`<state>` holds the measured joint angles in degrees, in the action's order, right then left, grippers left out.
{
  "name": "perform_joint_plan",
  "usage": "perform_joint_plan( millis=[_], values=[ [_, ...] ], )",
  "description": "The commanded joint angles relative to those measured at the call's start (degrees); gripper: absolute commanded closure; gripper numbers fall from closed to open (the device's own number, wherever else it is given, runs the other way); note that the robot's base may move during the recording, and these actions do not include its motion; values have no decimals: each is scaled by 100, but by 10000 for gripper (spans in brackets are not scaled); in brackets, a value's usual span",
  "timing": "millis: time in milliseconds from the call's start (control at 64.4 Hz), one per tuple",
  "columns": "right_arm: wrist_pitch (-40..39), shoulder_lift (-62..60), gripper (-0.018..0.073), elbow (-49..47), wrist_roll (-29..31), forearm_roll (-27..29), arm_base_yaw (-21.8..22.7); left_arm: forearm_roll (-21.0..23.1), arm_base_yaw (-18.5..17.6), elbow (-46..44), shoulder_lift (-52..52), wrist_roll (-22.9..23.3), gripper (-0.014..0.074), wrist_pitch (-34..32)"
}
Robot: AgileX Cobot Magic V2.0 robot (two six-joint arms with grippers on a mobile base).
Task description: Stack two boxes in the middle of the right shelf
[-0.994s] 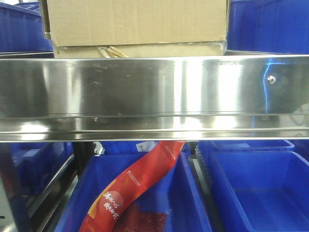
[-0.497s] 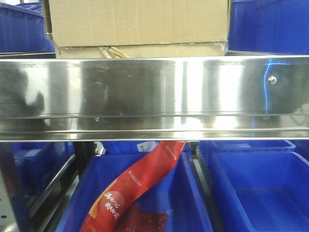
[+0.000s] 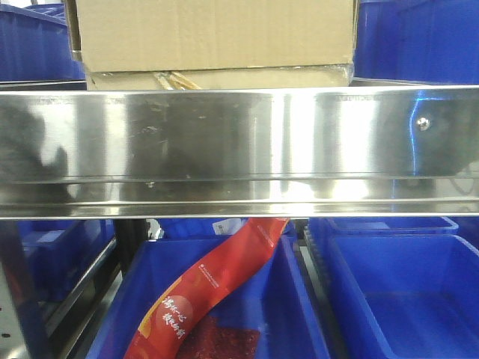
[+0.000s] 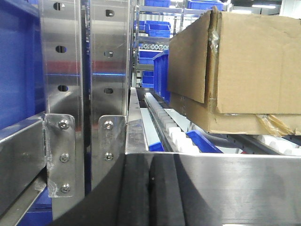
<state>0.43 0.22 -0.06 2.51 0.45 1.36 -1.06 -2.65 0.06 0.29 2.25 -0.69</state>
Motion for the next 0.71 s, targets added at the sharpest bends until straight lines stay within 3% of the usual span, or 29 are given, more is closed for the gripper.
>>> perform_joint_plan(
  millis=[0, 699],
  values=[
    [-90, -22, 720, 6, -13, 19, -9, 33, 22, -6, -29, -54, 708, -129],
    [-90, -22, 720, 6, -13, 19, -9, 33, 22, -6, -29, -54, 708, -129]
  ],
)
